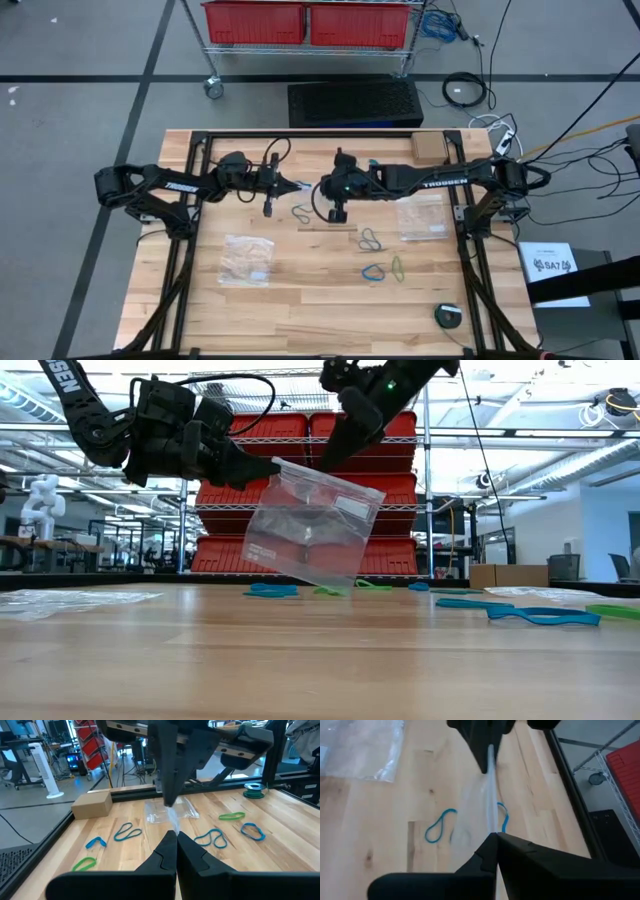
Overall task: Sort rubber bands
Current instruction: Open the top left transparent zip bag
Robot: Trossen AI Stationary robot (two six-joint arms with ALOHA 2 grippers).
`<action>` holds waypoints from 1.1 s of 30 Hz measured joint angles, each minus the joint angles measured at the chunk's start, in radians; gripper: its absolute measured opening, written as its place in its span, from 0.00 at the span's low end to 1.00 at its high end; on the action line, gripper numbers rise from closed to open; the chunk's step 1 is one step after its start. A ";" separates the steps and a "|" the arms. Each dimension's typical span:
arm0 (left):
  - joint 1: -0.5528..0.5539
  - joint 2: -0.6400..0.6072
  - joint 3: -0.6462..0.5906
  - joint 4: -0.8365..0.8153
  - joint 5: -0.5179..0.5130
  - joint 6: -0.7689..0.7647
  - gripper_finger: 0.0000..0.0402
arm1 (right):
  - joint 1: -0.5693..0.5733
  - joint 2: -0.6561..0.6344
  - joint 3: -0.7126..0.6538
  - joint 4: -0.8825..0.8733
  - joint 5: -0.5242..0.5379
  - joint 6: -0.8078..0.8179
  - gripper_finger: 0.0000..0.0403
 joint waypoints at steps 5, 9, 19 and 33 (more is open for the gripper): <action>0.000 0.000 0.000 0.000 0.000 0.000 0.00 | 0.000 0.000 0.000 0.000 -0.005 0.002 0.00; 0.000 0.000 0.000 0.000 0.000 0.000 0.00 | -0.001 0.000 0.000 0.000 -0.005 -0.007 0.00; 0.000 0.000 0.000 0.000 0.000 0.000 0.00 | -0.003 0.000 0.000 0.007 -0.002 -0.035 0.00; 0.000 0.000 0.000 0.000 0.000 0.000 0.00 | -0.012 0.020 0.000 0.010 -0.007 -0.046 0.00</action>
